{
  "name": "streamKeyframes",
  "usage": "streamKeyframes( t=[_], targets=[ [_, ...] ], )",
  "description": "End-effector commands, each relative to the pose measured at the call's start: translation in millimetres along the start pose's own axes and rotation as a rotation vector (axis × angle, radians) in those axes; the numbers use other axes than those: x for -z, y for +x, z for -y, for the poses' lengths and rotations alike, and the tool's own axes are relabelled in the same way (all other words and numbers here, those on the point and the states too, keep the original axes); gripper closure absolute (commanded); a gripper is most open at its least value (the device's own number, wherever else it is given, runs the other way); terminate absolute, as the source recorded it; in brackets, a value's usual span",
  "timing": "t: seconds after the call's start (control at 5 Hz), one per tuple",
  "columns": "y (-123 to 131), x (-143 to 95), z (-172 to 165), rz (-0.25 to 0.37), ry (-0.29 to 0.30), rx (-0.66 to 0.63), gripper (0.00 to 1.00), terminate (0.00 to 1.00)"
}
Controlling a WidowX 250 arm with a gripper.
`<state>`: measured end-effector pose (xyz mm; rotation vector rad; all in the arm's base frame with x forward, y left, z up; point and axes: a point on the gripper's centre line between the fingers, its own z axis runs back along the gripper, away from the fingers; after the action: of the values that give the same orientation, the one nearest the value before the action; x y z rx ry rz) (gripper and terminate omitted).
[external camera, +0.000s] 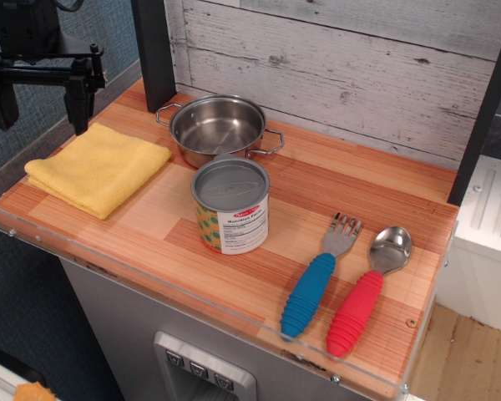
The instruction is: Move the can to the back of the table
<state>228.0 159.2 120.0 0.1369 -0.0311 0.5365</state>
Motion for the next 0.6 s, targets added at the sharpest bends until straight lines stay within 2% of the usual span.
streamKeyframes(
  t=[0.0,0.2,0.4],
  targets=[
    [0,0,0,0.000,0.000,0.000,0.00,0.00],
    [-12,8,24,0.024,-0.009,0.182,0.00,0.00],
    [-21,15,42,0.081,-0.060,0.351,0.00,0.00]
  ],
)
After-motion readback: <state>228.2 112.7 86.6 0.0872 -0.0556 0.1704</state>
